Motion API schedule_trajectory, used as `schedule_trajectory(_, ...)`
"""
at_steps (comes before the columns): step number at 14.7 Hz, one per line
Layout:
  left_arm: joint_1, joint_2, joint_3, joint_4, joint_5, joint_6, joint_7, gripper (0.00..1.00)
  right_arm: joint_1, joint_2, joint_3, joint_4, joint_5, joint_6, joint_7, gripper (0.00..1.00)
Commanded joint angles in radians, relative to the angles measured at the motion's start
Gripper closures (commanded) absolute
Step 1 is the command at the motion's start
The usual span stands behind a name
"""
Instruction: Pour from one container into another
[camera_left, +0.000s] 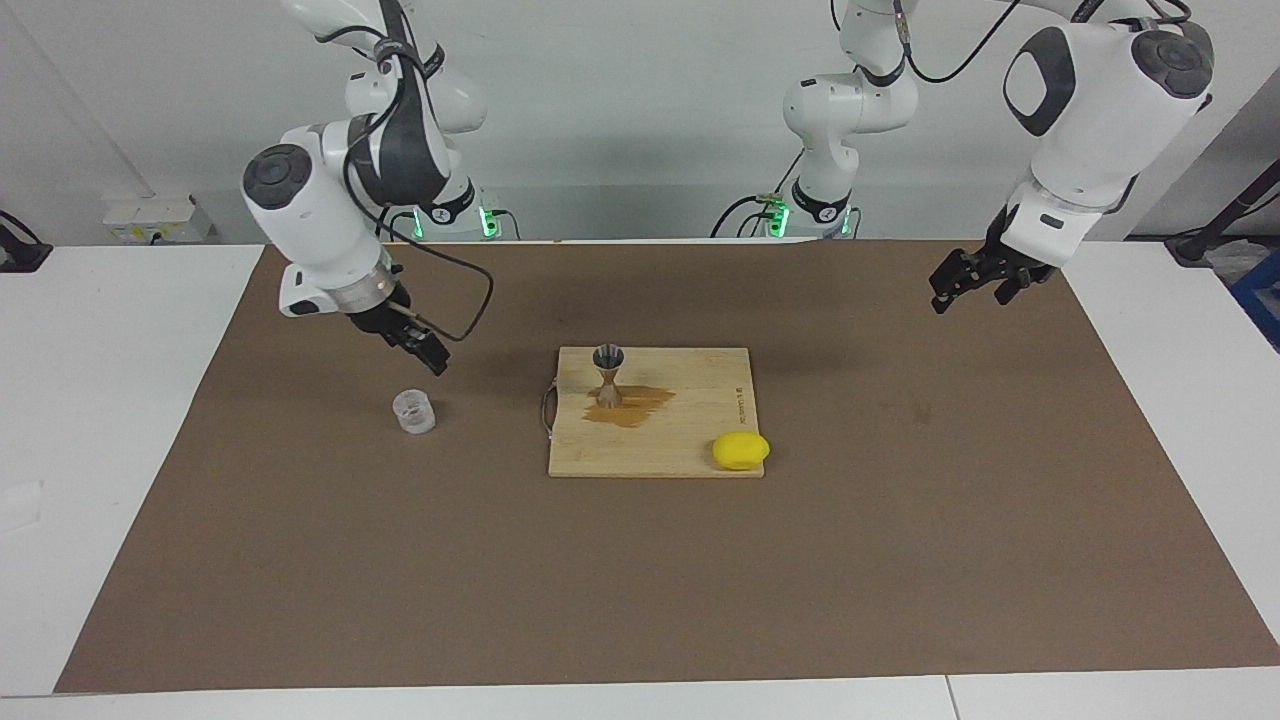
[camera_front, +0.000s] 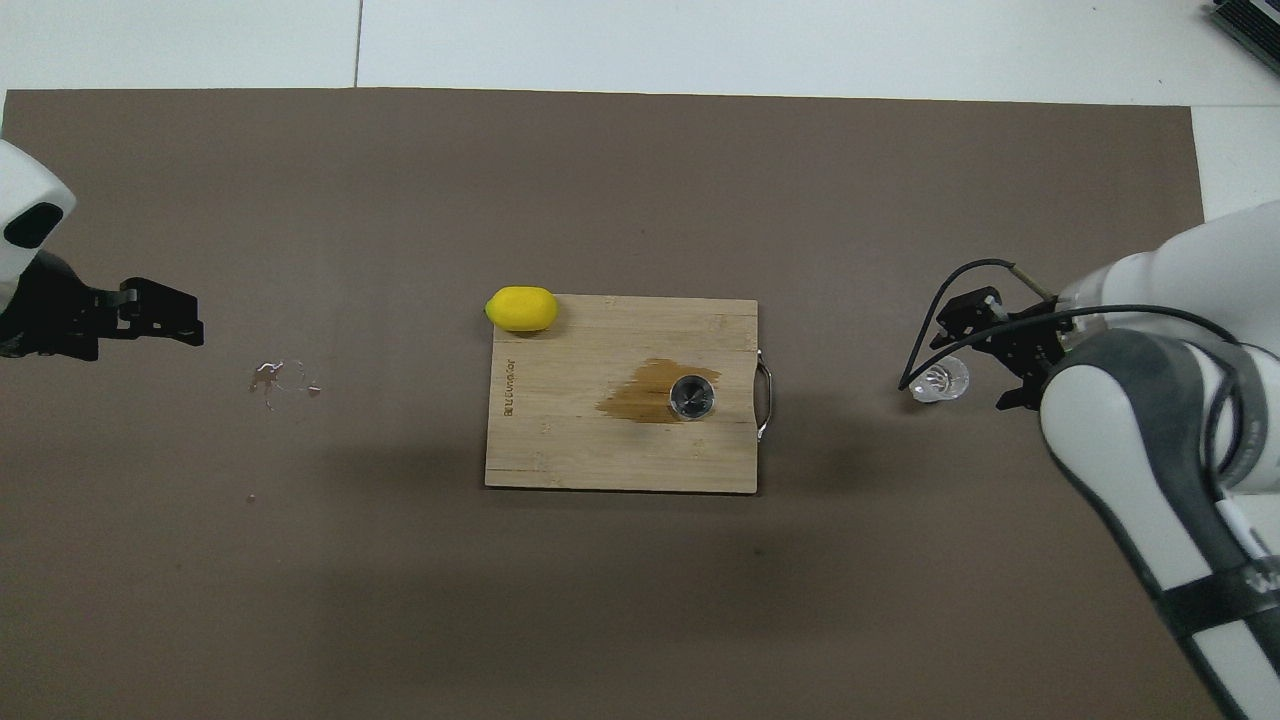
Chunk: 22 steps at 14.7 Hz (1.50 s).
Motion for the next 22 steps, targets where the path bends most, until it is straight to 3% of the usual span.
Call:
schedule_trajectory(1,-0.014,0.011,0.002,0.021,0.01,0.005,-0.042,0.0,0.03,-0.015,-0.002,0.066,-0.101,-0.086,-0.126,0.01)
schedule_trajectory(11,-0.011,0.015,0.01,0.045,0.016,-0.023,-0.027,0.0,-0.004,-0.01,-0.015,0.4,-0.084,-0.378,-0.387,0.01)
schedule_trajectory(22,0.009,0.017,0.022,0.048,0.058,-0.046,0.174,0.0,-0.042,-0.018,-0.015,0.391,-0.046,-0.41,-0.507,0.01)
